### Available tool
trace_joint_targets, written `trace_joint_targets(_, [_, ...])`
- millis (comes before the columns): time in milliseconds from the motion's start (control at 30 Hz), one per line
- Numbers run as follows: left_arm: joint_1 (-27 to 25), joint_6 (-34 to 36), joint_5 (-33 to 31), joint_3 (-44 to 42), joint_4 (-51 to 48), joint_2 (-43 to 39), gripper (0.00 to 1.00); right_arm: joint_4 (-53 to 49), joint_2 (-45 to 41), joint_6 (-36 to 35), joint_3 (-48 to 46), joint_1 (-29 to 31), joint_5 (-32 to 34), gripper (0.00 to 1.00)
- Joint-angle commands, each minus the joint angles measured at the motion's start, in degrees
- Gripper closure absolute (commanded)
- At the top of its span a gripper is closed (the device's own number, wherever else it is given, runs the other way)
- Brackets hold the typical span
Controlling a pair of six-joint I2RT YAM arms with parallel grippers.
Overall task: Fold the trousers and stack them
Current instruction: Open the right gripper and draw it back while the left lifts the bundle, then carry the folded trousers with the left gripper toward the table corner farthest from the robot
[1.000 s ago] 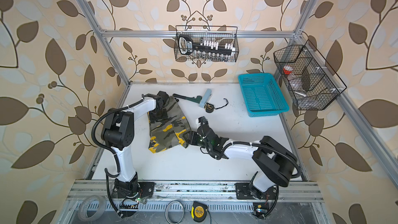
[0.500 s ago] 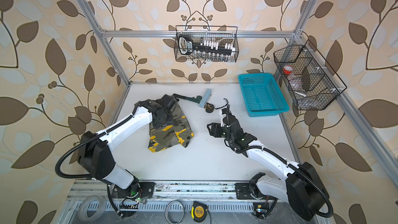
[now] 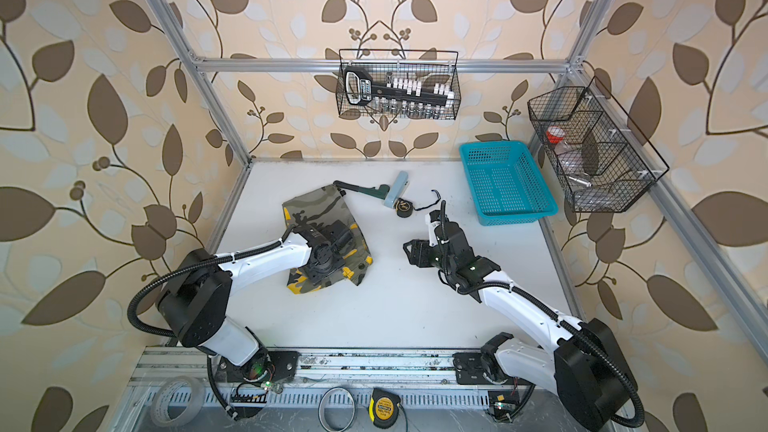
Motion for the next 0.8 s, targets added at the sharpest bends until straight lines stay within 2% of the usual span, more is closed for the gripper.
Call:
trace_joint_targets(0, [2.81,1.13,-5.04,-1.6,-0.12,2.11,0.39,-1.21,-1.05,-1.32,-0.95,-0.19,-0.88,0.28])
trace_joint_targets(233, [13.03,14.6,-5.26,-1.18,3.94,7.91,0.39,-1.97,-1.99,-1.23,-1.13,-0.19,-0.52,0.27])
trace_joint_targets(400, [19.78,24.82,-7.57,4.89,3.82,12.17,0.39,-2.16,-2.12,-1.23,-1.05,-0.19,-0.66,0.27])
trace_joint_targets(500, [24.13,28.38,-5.85,8.02,4.89,14.26,0.39,-2.06,-2.02,-1.3,-0.85,-0.19,-0.74,0.28])
trace_joint_targets(633, [25.6,32.37,-4.02,13.9,3.19,17.77,0.39,-2.42,-1.88,-1.56,-0.47,-0.24,-1.03,0.27])
trace_joint_targets(733, [25.72,35.83,-7.84,16.76,1.17,16.62,0.38,-3.11,-3.11,-1.93,-0.61,-0.37,-0.88,0.27])
trace_joint_targets(767, [25.8,36.65,-9.68,18.19,-0.64,15.83,0.33,-3.4,-3.55,-2.06,-0.68,-0.44,-1.02,0.27])
